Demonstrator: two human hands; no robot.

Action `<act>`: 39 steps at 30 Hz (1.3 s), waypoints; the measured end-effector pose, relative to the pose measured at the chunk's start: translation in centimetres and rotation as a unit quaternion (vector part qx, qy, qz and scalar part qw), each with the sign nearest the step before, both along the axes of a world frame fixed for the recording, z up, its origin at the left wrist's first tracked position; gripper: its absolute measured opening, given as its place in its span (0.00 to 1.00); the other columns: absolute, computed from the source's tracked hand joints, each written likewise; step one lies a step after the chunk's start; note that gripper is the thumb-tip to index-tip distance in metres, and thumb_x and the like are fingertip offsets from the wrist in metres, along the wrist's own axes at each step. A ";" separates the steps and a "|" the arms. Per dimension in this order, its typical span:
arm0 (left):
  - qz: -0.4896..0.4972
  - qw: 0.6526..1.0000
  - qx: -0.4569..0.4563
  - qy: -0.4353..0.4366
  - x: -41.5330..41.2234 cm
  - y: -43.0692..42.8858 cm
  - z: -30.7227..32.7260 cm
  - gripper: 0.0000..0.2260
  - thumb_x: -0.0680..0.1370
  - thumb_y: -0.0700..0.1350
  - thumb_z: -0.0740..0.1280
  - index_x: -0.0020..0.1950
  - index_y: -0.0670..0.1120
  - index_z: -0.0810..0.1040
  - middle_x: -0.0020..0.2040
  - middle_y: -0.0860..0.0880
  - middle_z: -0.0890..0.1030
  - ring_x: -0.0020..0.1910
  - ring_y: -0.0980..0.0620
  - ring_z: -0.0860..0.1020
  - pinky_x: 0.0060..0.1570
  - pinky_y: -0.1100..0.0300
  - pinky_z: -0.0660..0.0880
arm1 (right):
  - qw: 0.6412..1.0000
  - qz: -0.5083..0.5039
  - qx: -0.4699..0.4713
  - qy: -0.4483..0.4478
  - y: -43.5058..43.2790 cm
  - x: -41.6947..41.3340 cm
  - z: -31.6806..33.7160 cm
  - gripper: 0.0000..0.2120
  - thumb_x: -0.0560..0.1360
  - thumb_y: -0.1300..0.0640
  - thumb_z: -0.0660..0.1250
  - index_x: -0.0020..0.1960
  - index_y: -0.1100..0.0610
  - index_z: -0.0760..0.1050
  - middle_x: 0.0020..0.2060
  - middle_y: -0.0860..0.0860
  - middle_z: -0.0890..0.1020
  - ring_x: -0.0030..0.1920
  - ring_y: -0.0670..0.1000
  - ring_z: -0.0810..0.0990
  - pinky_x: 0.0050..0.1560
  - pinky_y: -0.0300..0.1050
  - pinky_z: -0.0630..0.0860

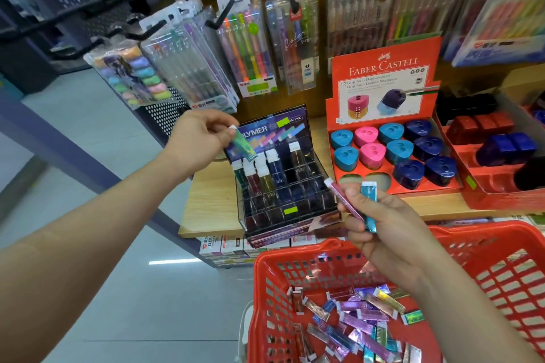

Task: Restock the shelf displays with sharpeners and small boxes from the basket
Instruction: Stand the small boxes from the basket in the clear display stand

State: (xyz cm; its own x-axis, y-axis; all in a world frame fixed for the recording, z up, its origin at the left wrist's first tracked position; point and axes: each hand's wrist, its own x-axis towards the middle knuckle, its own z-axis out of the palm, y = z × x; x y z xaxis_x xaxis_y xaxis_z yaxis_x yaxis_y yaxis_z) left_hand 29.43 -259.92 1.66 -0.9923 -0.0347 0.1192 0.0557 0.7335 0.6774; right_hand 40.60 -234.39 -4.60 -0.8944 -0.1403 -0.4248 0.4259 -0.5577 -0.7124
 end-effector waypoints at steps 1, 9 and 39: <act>-0.001 1.000 -0.009 0.003 0.2 -0.6 0.0 0.04 0.76 0.38 0.69 0.47 0.47 0.82 0.40 0.45 0.82 0.42 0.44 0.81 0.51 0.48 0.80 | 1.000 0.002 -0.008 -0.001 -0.1 0.0 -0.1 0.09 0.73 0.61 0.67 0.52 0.63 0.78 0.33 0.52 0.78 0.27 0.44 0.70 0.23 0.33 0.67; 0.000 0.994 -0.109 -0.001 1.2 -2.7 -2.7 0.06 0.75 0.42 0.72 0.51 0.45 0.84 0.39 0.49 0.83 0.40 0.53 0.80 0.52 0.55 0.78 | 0.999 0.032 -0.015 -0.008 -1.2 0.6 -0.7 0.04 0.74 0.68 0.65 0.45 0.62 0.78 0.34 0.54 0.79 0.32 0.46 0.81 0.32 0.36 0.79; -0.128 0.947 0.087 -0.282 4.1 3.4 1.6 0.06 0.78 0.40 0.67 0.50 0.41 0.83 0.40 0.44 0.84 0.35 0.54 0.79 0.38 0.64 0.80 | 0.990 0.008 0.138 0.042 -3.3 1.5 0.2 0.05 0.73 0.62 0.72 0.47 0.58 0.78 0.35 0.56 0.79 0.31 0.46 0.78 0.26 0.36 0.66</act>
State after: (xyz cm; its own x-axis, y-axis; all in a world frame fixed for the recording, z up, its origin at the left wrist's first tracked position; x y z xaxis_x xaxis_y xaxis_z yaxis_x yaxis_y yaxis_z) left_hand 33.55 -256.48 3.30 -0.8746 0.2452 -0.4183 -0.1908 0.6190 0.7618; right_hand 42.11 -237.73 -4.41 -0.9267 -0.0433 -0.3733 0.3659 -0.3309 -0.8699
